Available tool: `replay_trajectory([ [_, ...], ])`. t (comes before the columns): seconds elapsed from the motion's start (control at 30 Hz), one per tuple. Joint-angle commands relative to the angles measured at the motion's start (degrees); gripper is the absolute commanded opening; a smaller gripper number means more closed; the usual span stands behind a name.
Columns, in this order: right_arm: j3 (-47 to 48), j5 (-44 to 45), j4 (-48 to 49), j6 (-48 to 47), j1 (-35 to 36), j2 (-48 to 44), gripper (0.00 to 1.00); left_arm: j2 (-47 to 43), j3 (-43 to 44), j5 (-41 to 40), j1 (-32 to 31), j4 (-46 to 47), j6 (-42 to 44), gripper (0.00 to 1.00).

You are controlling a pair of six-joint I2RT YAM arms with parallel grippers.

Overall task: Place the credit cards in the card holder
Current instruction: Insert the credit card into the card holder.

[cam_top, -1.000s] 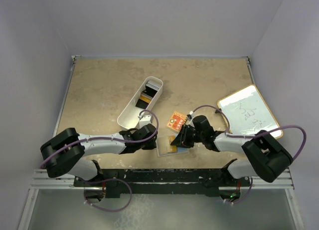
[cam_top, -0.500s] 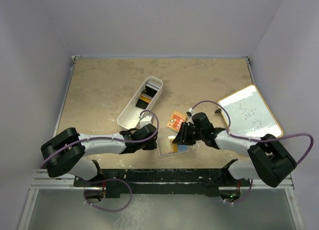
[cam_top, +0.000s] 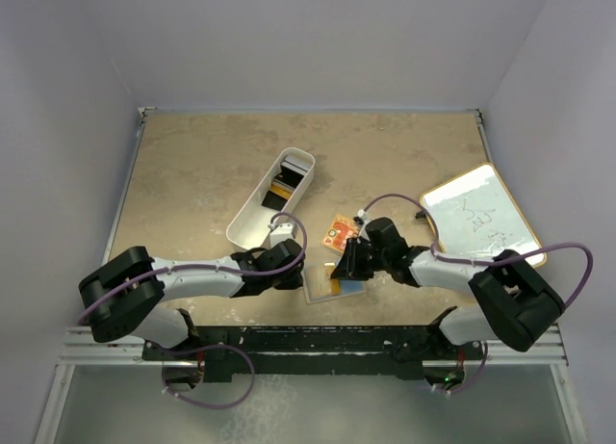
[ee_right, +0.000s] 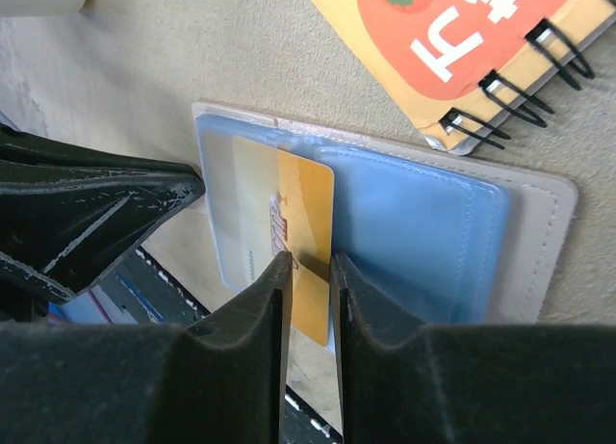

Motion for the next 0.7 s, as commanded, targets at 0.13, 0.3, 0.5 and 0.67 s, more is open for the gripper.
replay_trajectory([
  [0.13,0.1,1.2,4.2,4.1,2.8,0.4,0.23,1.0,1.2,0.6,-0.6,-1.2,-0.4,0.04],
  [0.3,1.6,2.9,4.6,5.2,5.4,1.7,0.22,1.2,1.4,0.3,-0.6,-0.9,-0.3,0.04],
  [0.5,3.5,4.6,1.5,4.4,6.6,2.6,0.21,1.0,2.4,-0.5,-0.6,-1.7,-0.1,0.04],
  [0.67,3.8,8.0,-4.0,2.0,6.6,-1.2,0.28,-0.8,2.9,-2.3,-0.5,-3.8,-0.5,0.05],
])
